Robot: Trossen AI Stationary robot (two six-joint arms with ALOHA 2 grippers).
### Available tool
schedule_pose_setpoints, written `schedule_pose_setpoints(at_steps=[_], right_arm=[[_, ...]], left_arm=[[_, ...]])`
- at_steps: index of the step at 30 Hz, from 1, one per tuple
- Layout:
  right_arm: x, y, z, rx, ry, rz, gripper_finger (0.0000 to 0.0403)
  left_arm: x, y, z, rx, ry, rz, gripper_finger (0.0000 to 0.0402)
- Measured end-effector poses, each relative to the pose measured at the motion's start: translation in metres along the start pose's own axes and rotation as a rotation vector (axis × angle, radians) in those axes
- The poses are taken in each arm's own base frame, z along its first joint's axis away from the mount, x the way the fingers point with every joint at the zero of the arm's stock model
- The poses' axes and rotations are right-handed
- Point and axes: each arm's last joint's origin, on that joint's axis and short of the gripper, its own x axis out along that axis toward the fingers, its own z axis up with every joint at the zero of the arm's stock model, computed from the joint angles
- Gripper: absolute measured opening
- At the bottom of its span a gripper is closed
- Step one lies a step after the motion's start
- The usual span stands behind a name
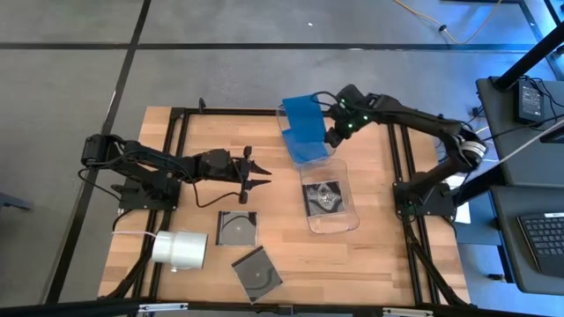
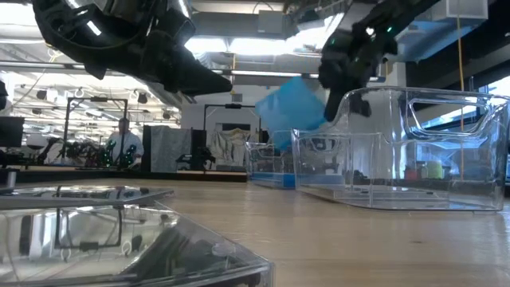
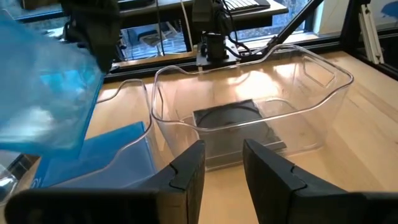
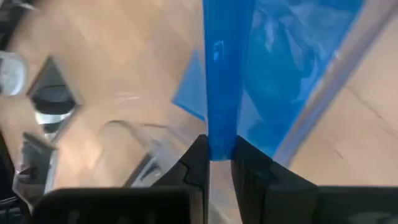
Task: Pick & place jewel cases by type
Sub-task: Put the blue CD case into the top transparent bin
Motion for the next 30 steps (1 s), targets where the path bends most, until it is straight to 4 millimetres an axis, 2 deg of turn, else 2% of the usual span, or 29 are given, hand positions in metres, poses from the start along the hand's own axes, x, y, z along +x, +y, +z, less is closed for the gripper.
schedule_pose_setpoints(at_steps=[6,12,24,30], right_arm=[[0.021,-0.012,0.008,0.031,0.143,0.034,0.0053],[0.027,-0.015,0.013,0.049,0.234,0.021,0.0062],[0.019,-0.008,0.029,0.023,0.184,0.026,0.0065],[0.016,-0.008,0.021,0.068,0.269,0.019,0.0066]], left_arm=[[0.0,0.0,0.0,-0.024,0.0,0.0,0.0109],[0.0,0.0,0.0,-0.024,0.003,0.001,0.0104],[0.0,0.0,-0.003,-0.028,0.036,-0.003,0.0107],[0.0,-0.001,-0.005,-0.029,0.052,-0.005,0.0104]])
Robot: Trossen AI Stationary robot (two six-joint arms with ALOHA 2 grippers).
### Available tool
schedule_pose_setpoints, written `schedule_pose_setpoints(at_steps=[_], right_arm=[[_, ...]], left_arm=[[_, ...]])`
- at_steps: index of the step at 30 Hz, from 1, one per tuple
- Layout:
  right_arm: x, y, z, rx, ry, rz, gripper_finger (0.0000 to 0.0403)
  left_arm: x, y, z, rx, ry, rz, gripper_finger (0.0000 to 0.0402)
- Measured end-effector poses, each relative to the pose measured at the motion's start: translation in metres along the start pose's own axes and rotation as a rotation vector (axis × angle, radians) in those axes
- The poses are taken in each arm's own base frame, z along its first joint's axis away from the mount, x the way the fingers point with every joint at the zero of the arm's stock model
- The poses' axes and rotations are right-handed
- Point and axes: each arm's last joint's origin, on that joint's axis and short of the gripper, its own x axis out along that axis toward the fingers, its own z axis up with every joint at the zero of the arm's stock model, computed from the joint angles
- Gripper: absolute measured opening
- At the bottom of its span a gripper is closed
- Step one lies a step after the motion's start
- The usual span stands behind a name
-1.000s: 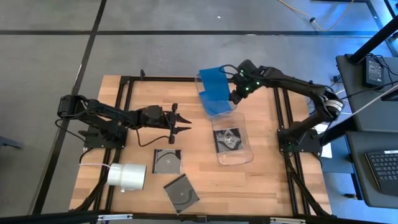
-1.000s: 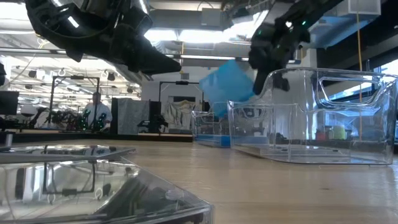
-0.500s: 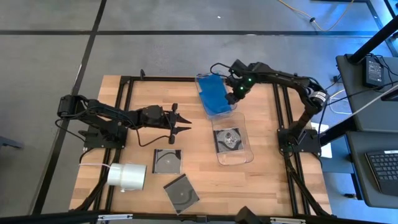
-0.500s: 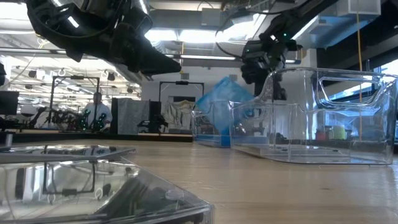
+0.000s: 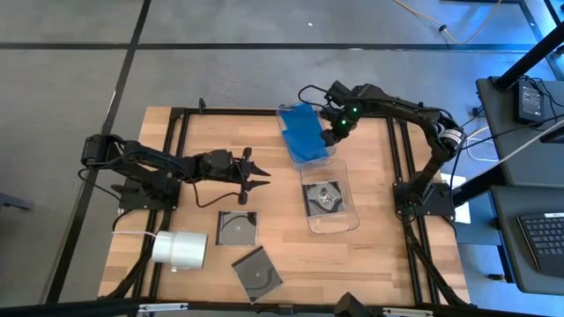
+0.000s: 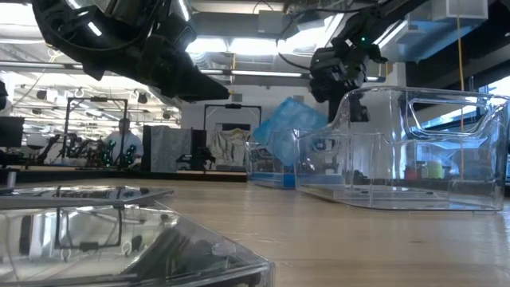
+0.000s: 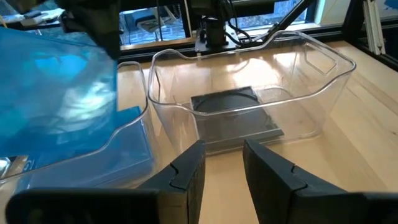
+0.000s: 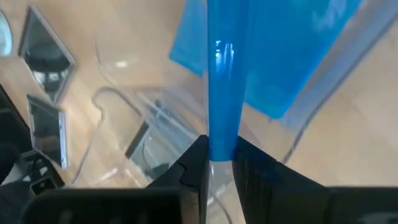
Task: Pick & place jewel cases by type
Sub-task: Put the blue CD case into the top transparent bin
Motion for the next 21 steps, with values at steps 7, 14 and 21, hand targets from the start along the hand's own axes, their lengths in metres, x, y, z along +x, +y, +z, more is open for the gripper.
schedule_pose_setpoints(at_steps=[7,14,21], right_arm=[[0.0,-0.0005,-0.005,0.015,0.047,-0.002,0.0067],[0.0,-0.0011,-0.0049,0.001,0.044,-0.023,0.0073],[0.0001,-0.0016,-0.0046,-0.024,0.04,-0.045,0.0074]], left_arm=[[0.0,0.0,0.0,0.001,0.0,0.0,0.0109],[0.0,0.0,0.0,0.001,0.0,0.0,0.0104],[0.0,0.0,0.0,0.002,0.0,0.0,0.0109]])
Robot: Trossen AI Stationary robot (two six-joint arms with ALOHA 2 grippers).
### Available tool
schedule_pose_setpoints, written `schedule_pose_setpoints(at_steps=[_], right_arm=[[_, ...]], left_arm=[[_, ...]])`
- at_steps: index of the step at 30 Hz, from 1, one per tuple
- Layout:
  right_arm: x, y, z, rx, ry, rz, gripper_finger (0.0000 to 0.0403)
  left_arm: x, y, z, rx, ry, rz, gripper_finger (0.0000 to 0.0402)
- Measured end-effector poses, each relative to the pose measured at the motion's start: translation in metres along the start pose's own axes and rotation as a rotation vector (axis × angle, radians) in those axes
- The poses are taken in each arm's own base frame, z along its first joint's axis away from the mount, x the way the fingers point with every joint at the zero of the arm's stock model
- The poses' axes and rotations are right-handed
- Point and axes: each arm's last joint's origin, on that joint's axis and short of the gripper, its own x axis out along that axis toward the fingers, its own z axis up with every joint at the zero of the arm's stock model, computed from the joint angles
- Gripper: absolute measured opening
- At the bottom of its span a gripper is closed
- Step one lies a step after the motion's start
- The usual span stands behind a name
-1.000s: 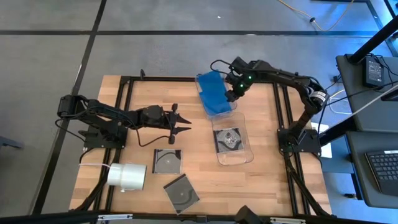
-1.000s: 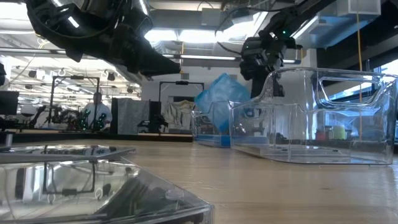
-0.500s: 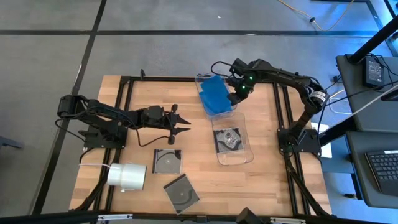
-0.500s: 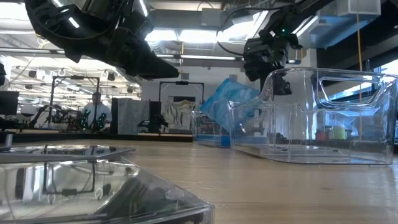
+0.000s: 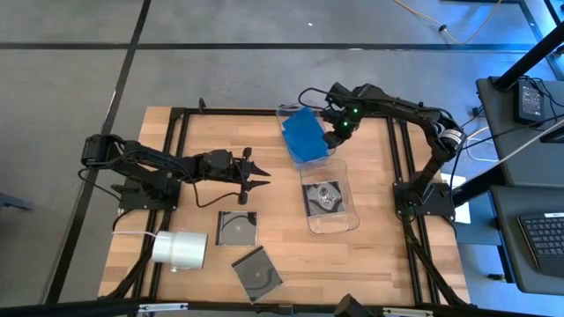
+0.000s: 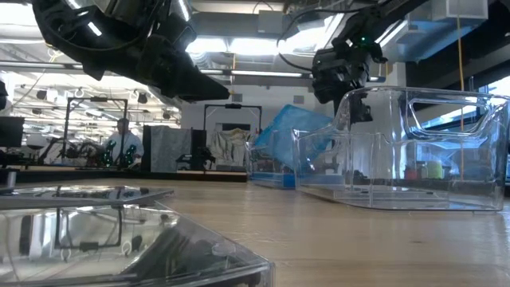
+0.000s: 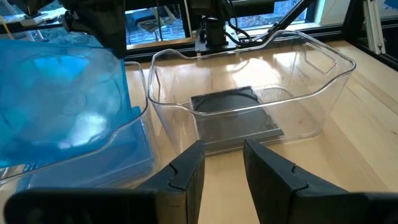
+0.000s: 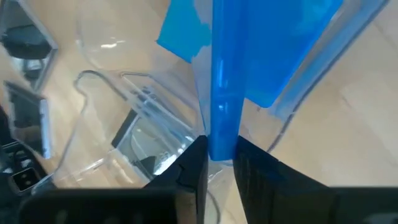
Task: Pick & place jewel cases by type
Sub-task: Put the blue CD case into the top transparent bin, then put the top black CD case into the bottom transparent bin
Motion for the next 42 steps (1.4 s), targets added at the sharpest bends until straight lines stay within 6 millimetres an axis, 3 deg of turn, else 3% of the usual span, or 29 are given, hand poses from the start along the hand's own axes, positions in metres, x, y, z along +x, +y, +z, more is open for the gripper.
schedule_pose_setpoints(at_steps=[15,21,24,27,32,36,42], right_arm=[[0.0,-0.005,0.003,-0.007,-0.042,-0.181,0.0133],[-0.002,-0.007,0.005,0.02,-0.062,-0.262,0.0139],[-0.013,-0.005,0.007,0.02,-0.12,-0.377,0.0138],[-0.025,0.01,0.01,-0.046,-0.225,-0.457,0.0138],[-0.034,0.056,0.007,-0.255,-0.42,-0.43,0.0139],[-0.026,0.097,0.004,-0.462,-0.545,-0.375,0.0139],[-0.003,0.151,-0.002,-0.747,-0.655,-0.297,0.0139]], left_arm=[[0.0,0.0,0.0,-0.003,0.0,0.0,0.0108],[0.0,0.0,-0.004,-0.117,0.04,-0.003,0.0107],[0.0,-0.001,-0.009,-0.145,0.09,-0.012,0.0105],[-0.001,-0.005,-0.015,-0.151,0.157,-0.045,0.0104],[-0.003,-0.02,-0.024,-0.125,0.282,-0.054,0.0106],[-0.003,-0.035,-0.021,-0.059,0.46,-0.005,0.0103],[-0.008,-0.046,0.005,-0.048,0.693,0.065,0.0095]])
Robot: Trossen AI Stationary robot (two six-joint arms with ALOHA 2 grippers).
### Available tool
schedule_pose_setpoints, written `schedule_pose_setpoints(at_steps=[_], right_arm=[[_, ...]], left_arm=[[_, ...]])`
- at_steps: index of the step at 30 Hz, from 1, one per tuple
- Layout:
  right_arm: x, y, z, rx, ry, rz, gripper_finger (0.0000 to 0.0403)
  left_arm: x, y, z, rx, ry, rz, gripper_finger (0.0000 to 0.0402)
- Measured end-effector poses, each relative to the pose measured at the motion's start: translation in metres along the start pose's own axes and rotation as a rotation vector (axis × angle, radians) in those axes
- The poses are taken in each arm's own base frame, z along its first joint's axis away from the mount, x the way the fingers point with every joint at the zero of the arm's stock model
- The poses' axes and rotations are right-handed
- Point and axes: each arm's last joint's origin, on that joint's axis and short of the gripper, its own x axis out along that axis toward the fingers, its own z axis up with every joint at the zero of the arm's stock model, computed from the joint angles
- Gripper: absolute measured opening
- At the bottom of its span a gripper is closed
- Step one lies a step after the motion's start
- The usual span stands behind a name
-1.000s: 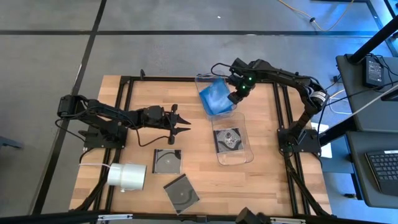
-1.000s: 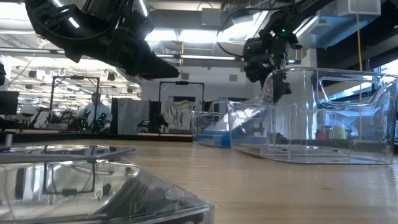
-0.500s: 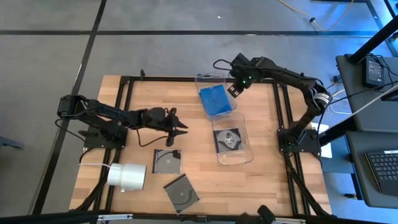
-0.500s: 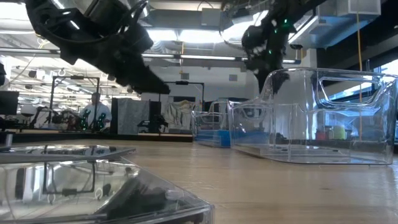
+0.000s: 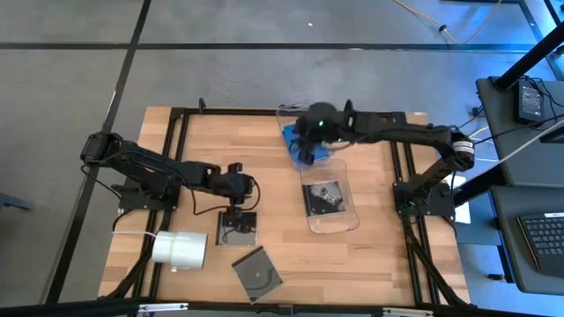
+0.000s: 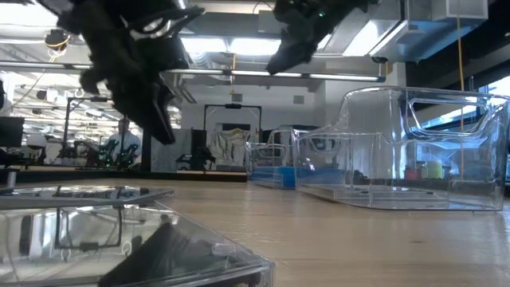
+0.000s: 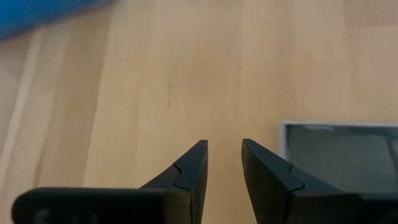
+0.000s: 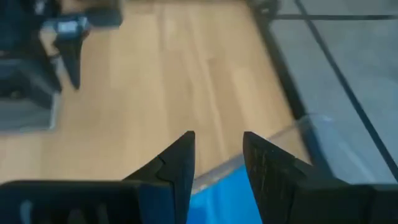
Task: Pick & place jewel cases by type
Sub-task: Put the top black CD case into the bottom transparent bin
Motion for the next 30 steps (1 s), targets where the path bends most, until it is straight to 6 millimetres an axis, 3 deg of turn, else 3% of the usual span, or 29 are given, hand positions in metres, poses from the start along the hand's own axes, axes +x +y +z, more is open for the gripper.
schedule_pose_setpoints(at_steps=[7,13,18,25,30], right_arm=[[0.038,0.044,0.001,-0.119,-0.031,0.078,0.0139],[0.075,0.076,-0.007,-0.18,-0.047,0.165,0.0139],[0.099,0.101,-0.017,-0.263,-0.064,0.248,0.0139],[0.123,0.114,-0.034,-0.329,-0.012,0.271,0.0139],[0.129,0.119,-0.039,-0.339,0.001,0.281,0.0139]], left_arm=[[-0.021,-0.013,0.017,-0.036,0.065,-0.087,0.0095],[-0.025,-0.02,0.021,-0.04,0.052,-0.125,0.0102],[-0.025,-0.021,0.021,-0.071,0.047,-0.092,0.0133],[-0.025,-0.021,0.02,-0.057,0.053,-0.094,0.0206],[-0.026,-0.024,0.016,-0.141,0.117,-0.17,0.0239]])
